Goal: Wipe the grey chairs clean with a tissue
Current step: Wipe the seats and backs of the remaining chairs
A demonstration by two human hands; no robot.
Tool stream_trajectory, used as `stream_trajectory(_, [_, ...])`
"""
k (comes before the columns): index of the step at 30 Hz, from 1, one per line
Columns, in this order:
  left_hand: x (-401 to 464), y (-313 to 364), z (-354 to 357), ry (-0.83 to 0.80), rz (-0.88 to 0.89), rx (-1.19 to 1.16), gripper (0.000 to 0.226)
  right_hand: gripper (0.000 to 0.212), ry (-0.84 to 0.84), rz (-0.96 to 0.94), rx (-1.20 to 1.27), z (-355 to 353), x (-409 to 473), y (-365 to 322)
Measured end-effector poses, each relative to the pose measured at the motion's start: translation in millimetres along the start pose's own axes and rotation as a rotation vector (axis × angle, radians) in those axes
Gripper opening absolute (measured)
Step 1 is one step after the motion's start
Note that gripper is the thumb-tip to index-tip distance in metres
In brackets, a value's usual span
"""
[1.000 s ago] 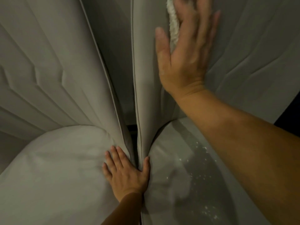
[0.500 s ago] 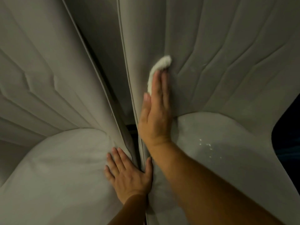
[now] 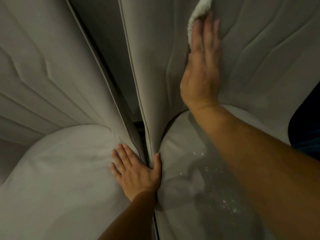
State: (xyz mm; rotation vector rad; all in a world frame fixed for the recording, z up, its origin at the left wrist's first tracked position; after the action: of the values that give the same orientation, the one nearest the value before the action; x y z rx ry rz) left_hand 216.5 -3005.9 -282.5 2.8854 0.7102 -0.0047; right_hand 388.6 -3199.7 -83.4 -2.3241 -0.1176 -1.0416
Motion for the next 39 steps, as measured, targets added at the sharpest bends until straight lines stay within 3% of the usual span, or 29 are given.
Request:
stream_trajectory(3, [0.5, 0.1, 2.4, 0.0, 0.004, 0.003, 0.109, 0.056, -0.174, -0.094, -0.109, 13.1, -34.6, 23.2])
stream_trajectory(7, [-0.7, -0.6, 1.8, -0.003, -0.008, 0.005, 0.109, 0.078, -0.847, -0.045, -0.117, 9.8, -150.9, 61.1])
stream_trajectory(8, [-0.3, 1.0, 1.6, -0.005, -0.004, -0.006, 0.109, 0.078, -0.918, 0.005, -0.106, 0.8, -171.7, 70.0])
stream_trajectory(10, [-0.3, 3.8, 1.0, -0.005, 0.001, -0.019, 0.109, 0.072, -0.82, 0.183, -0.082, -15.4, -178.5, 87.7])
stream_trajectory(13, [-0.5, 1.9, 2.6, -0.025, -0.001, 0.006, 0.11, 0.06, -0.429, 0.337, -0.144, -31.0, -144.0, 107.6])
stream_trajectory(15, [0.6, 0.4, 3.0, -0.021, -0.002, 0.007, 0.11, 0.057, -0.361, 0.458, -0.219, -28.8, -122.8, 128.6])
stream_trajectory(19, [-1.7, 3.0, 2.5, -0.028, -0.007, 0.01, 0.11, 0.045, -0.462, 0.572, -0.253, -1.2, -125.7, 141.9])
stream_trajectory(22, [-3.4, 4.3, -0.6, -0.04, -0.009, 0.001, 0.109, 0.045, -0.602, 0.369, -0.281, 25.4, -154.4, 99.8])
stream_trajectory(26, [-2.4, 3.2, -0.3, -0.026, -0.002, 0.005, 0.104, 0.046, -0.68, 0.358, -0.255, 45.4, -155.2, 77.0])
stream_trajectory(31, [-3.3, 1.4, 1.0, -0.039, 0.0, 0.004, 0.1, 0.037, -1.029, -0.085, -0.008, 43.2, -179.3, 37.5])
stream_trajectory(36, [-3.5, 0.4, 0.7, -0.056, -0.001, 0.0, 0.098, 0.04, -1.407, -0.317, 0.116, 23.9, -196.8, 9.5])
stream_trajectory(37, [-3.6, -0.2, -0.2, -0.059, -0.004, -0.001, 0.098, 0.039, -1.425, -0.334, 0.146, 15.8, -191.5, 6.0])
stream_trajectory(39, [-2.6, 0.9, -0.6, -0.058, 0.002, -0.012, 0.098, 0.036, -1.191, -0.279, 0.235, -2.0, -159.5, 14.4])
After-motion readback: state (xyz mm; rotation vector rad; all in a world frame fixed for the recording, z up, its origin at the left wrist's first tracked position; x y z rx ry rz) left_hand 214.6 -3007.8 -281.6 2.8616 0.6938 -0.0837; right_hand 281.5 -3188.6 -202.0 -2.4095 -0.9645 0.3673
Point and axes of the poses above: each hand's wrist, its own x-axis towards the middle knuckle, its own z-axis out of the palm, y = z × x, the point moved 7 cm from there along x, towards the middle knuckle, and after that the axes turned 2 degrees about x, right-handed, at the moved point
